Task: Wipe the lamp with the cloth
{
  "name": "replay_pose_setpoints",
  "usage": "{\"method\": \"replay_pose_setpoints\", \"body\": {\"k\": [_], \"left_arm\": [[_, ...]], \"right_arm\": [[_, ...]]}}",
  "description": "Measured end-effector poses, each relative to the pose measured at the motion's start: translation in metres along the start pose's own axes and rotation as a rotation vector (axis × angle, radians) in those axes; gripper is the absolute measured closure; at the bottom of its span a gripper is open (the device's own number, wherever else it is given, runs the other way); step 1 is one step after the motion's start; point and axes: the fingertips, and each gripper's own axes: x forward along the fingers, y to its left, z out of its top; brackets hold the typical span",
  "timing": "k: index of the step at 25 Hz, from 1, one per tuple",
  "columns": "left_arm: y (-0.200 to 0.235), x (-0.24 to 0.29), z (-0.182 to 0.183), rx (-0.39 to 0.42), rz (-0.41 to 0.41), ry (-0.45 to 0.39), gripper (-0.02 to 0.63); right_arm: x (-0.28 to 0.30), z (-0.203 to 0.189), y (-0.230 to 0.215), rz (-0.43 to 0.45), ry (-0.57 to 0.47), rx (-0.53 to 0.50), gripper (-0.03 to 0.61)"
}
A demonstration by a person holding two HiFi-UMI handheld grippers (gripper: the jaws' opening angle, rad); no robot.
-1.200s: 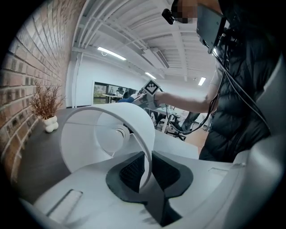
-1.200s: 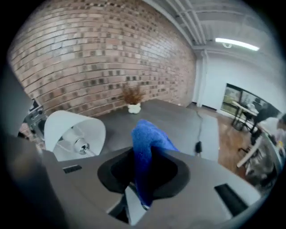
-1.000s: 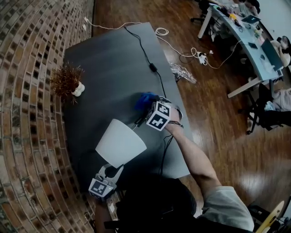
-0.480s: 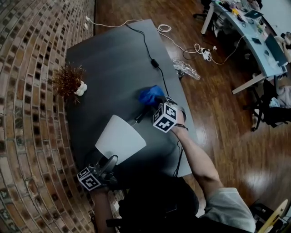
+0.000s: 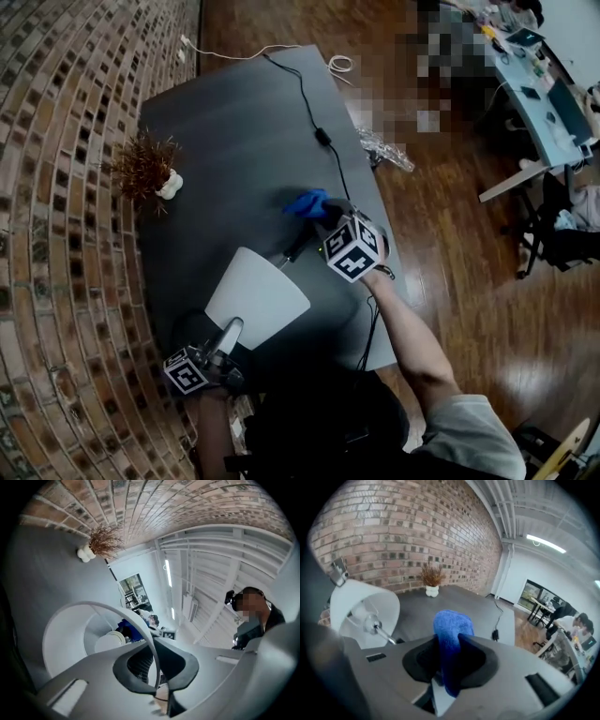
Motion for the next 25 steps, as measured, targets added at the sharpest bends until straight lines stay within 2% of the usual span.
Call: {"method": "replay_pose_setpoints", "body": {"k": [2,4,6,8,9,11,16,17,18,19,20,22,23,25], "left_arm": [[-0.006,0.000,-0.015,0.134,-0.004,0.039,0.613],[-0.009,0.000,-0.034,0.291,-0.007,0.104,0.614],[-0.011,-0.001,-0.052,0.410,-0.002,0.166,0.614],[-0.014,-0.002,-0.062,0.462,0.000,0.192,0.614],[-0.015,-0.001,-0.064,0.474,0.001,0.196,0.614],[-0.014,0.002,-0.063,0.496,0.006,0.203,0.614],[-0.011,0.003,-0.062,0.587,0.040,0.267,0.614],[-0.011,0.003,-0.061,0.606,0.044,0.290,0.614],[-0.011,0.003,-0.061,0.624,0.042,0.315,0.614],[-0.012,0.004,-0.061,0.636,0.035,0.338,0.614],[-0.013,0.004,-0.062,0.640,0.025,0.359,0.614],[-0.016,0.006,-0.061,0.620,0.005,0.377,0.614],[-0.016,0.006,-0.059,0.598,-0.001,0.373,0.614],[-0.016,0.006,-0.057,0.541,-0.005,0.352,0.614]], "right_arm": [[-0.009,0.039,0.032,0.120,-0.076,-0.032,0.488],[0.002,0.053,0.083,0.311,-0.079,-0.078,0.489],[0.024,0.029,0.123,0.443,0.017,-0.163,0.488],[0.039,-0.008,0.130,0.454,0.131,-0.270,0.488],[0.042,-0.022,0.119,0.420,0.168,-0.304,0.491],[0.047,-0.039,0.074,0.287,0.232,-0.347,0.491],[0.033,-0.048,-0.062,-0.171,0.349,-0.356,0.491],[0.026,-0.046,-0.076,-0.210,0.348,-0.335,0.491],[0.020,-0.042,-0.080,-0.202,0.321,-0.287,0.491],[0.015,-0.033,-0.075,-0.146,0.265,-0.214,0.491],[0.013,-0.020,-0.061,-0.052,0.189,-0.123,0.491],[0.012,0.007,-0.019,0.183,0.050,0.026,0.491],[0.015,0.013,0.002,0.277,0.027,0.047,0.491],[0.026,0.002,0.030,0.365,0.086,-0.014,0.491]]}}
